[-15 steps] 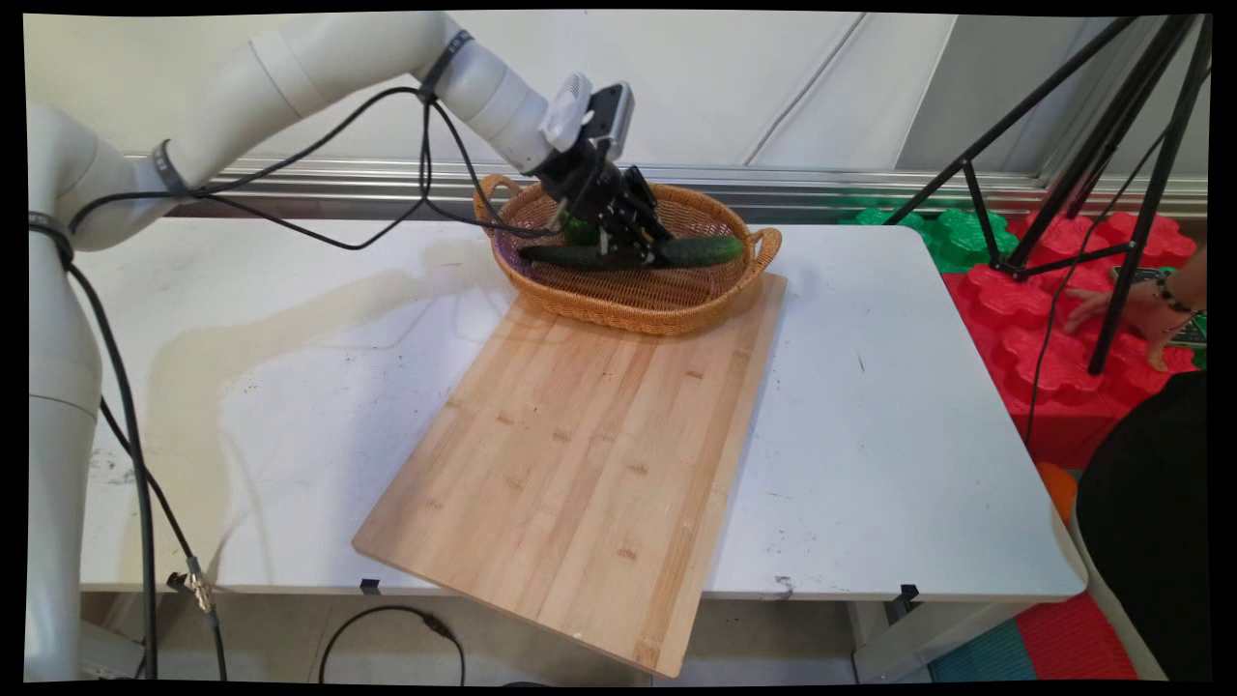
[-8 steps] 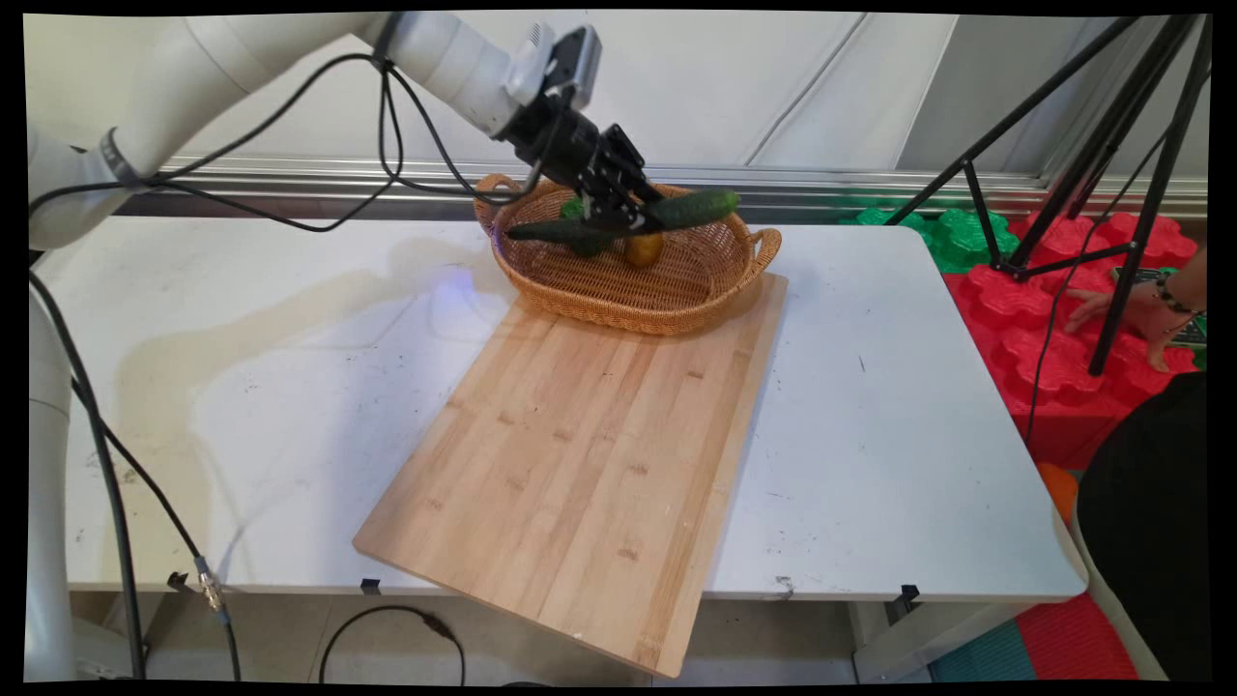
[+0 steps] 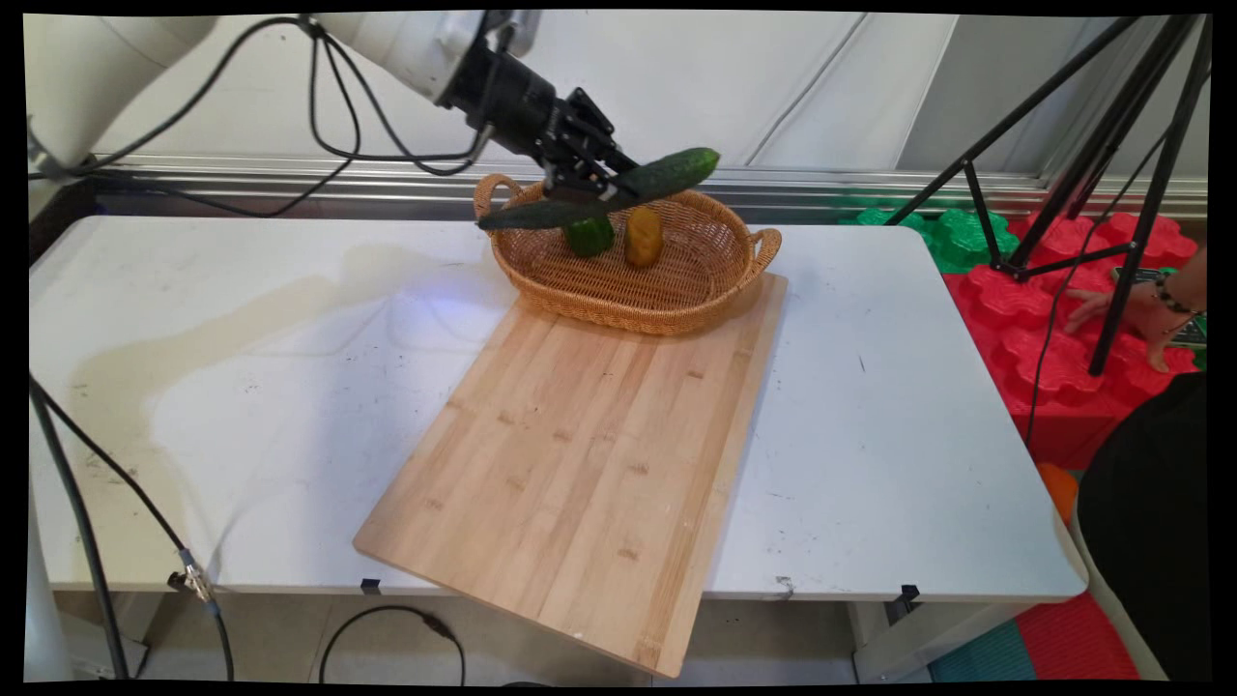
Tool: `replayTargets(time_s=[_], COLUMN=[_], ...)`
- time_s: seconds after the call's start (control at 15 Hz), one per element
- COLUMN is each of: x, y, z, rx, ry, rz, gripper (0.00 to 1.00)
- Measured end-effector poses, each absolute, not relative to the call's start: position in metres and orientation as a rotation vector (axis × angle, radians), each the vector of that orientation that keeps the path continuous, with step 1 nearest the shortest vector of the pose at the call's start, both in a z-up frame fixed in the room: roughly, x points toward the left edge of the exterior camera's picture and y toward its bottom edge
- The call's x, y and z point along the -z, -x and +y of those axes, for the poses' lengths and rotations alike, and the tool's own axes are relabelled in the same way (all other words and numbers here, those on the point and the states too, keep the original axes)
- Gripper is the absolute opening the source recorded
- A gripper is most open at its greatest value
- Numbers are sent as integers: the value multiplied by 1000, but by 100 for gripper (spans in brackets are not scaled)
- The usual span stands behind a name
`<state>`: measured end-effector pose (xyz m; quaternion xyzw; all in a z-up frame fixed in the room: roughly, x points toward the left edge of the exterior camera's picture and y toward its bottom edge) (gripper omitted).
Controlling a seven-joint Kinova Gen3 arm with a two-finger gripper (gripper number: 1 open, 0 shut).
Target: Place the picked object on the cutting board
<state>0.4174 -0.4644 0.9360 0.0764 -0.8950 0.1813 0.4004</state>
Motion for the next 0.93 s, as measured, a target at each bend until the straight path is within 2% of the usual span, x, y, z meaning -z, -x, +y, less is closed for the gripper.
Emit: replayTargets(time_s=[0.4,0.93], x=[-959,-959], y=[-438,-436], z=[-408,-344], rx=[-369,-243], ry=[-220,-275], rz=[-2265,-2271], gripper=[0,0])
